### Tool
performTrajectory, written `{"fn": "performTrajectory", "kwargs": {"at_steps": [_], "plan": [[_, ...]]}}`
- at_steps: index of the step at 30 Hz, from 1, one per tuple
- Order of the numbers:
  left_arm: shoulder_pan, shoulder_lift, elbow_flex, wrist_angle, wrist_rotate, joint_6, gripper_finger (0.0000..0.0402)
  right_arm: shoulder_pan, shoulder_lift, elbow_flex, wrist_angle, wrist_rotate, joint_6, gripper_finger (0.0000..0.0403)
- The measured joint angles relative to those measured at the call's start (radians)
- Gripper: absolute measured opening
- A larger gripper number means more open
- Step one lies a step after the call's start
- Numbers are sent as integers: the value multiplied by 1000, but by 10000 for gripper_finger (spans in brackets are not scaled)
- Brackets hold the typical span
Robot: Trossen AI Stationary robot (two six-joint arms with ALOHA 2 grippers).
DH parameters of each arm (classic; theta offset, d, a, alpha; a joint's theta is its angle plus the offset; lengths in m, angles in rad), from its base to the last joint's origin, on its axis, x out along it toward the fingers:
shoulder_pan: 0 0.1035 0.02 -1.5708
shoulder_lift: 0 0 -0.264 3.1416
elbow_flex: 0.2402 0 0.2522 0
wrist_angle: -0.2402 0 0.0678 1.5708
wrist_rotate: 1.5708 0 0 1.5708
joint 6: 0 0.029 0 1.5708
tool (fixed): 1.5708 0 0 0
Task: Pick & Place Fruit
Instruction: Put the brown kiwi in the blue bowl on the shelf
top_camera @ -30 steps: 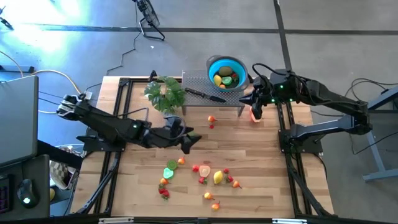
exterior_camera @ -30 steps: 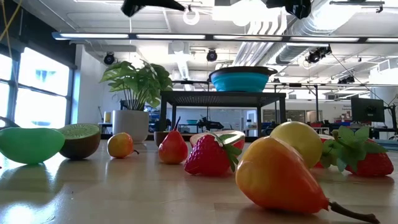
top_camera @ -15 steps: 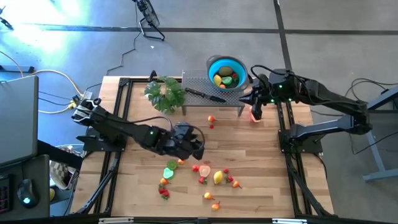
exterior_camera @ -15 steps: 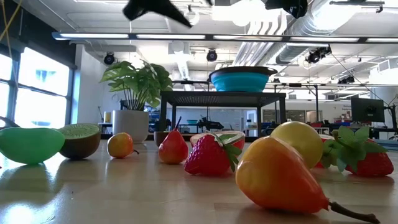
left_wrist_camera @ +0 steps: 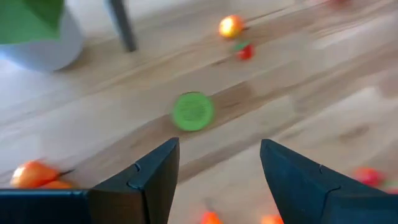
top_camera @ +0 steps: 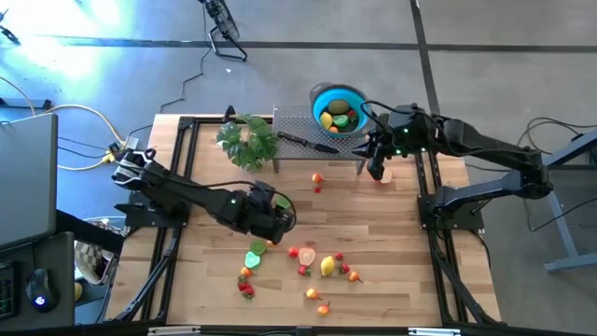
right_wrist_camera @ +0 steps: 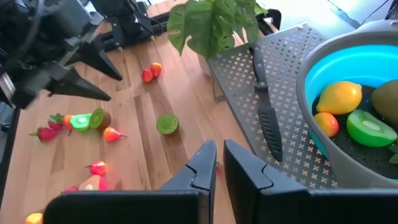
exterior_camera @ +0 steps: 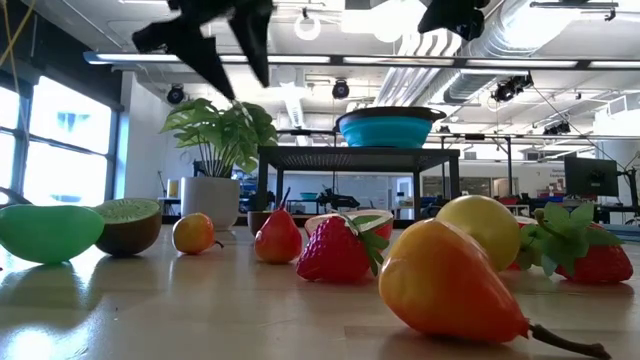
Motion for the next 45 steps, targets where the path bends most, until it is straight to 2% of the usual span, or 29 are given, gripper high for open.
{"fn": "performTrajectory", "kwargs": {"at_steps": [16,28,39,45], "plan": [[50,25,0,6,41,13,219,-1,10,0,-1,8,-7,23],[164,86,2,10,301,-15,219,-1,10,0,-3,8,-7,23],[170,140,-2,-31,292,-9,219,-1,10,0,-18,8,-11,23],[170,146,1,11,342,-8,219,-1,10,0,-17,8,-11,23]]}}
